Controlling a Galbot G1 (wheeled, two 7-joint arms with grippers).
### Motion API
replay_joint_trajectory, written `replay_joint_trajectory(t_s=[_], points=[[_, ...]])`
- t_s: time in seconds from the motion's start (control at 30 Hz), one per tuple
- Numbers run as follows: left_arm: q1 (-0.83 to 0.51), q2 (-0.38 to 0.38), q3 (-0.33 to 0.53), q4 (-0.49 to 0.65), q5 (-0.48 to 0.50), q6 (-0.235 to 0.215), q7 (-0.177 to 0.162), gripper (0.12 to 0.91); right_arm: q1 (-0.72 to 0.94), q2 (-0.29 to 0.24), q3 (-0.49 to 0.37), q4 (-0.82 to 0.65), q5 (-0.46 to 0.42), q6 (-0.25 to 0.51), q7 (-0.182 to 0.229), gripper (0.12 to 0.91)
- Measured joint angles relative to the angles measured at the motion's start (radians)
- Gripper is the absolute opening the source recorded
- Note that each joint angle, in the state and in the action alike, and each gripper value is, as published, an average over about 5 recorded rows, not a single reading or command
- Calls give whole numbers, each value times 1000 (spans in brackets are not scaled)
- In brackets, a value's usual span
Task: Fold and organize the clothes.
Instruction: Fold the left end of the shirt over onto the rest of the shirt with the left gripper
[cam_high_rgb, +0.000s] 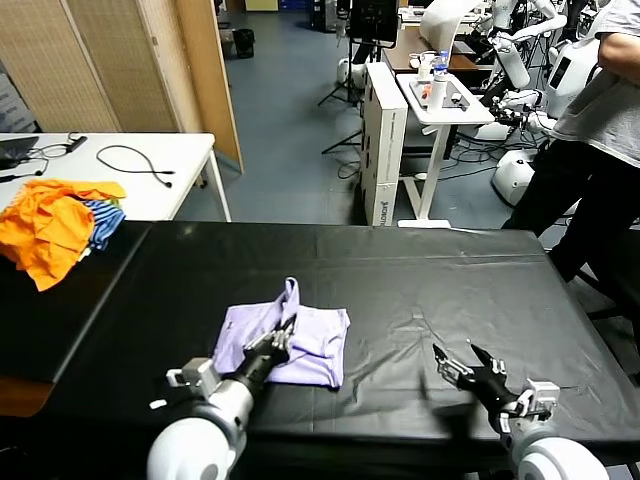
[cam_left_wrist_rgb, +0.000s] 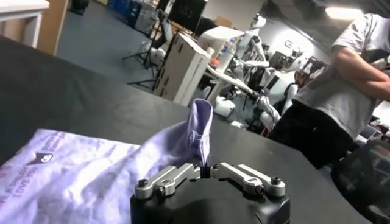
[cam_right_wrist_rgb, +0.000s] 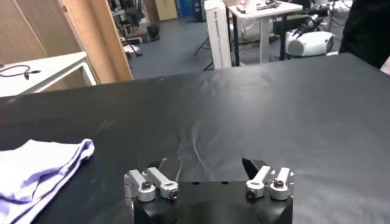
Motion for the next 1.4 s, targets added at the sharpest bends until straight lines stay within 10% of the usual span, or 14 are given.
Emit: replay_joint_trajectory(t_s=[0.47,0.9,1.4], points=[[-12,-64,49,91,122,-17,58,233,19,-41,-45,33,16,-18,-27,907],[20,-92,64,70,223,-30,83,886,212,-104,-295,-34,12,-18,32,907],[37,49,-182,71,263,-69,99,907,487,-125,-629,-188,-159,-72,-10,907]])
